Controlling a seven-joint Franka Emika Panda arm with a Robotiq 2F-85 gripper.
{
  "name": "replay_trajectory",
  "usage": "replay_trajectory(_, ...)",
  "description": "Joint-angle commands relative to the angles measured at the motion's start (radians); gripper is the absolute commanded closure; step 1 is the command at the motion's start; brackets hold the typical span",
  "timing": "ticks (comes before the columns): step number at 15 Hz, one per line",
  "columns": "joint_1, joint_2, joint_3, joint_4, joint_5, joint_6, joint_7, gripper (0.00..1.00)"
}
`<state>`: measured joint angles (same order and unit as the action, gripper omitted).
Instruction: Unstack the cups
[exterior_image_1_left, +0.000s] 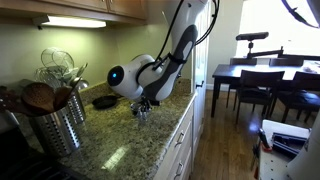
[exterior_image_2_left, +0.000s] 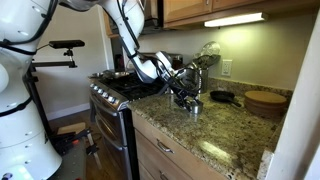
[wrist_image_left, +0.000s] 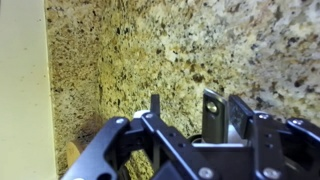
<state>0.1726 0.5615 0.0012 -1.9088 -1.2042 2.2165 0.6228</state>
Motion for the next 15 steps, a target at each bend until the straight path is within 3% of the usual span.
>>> replay_trajectory(1,0.0,0.004,-0.007,0.005,-0.048,-0.011,0.042,0.59)
replay_trajectory(7,-0.004,-0.007,-0.007,-0.007,-0.065,-0.019,0.048,0.98)
replay_trajectory(15,-0.007,-0.039,-0.009,-0.032,-0.056,-0.026,0.056,0.97)
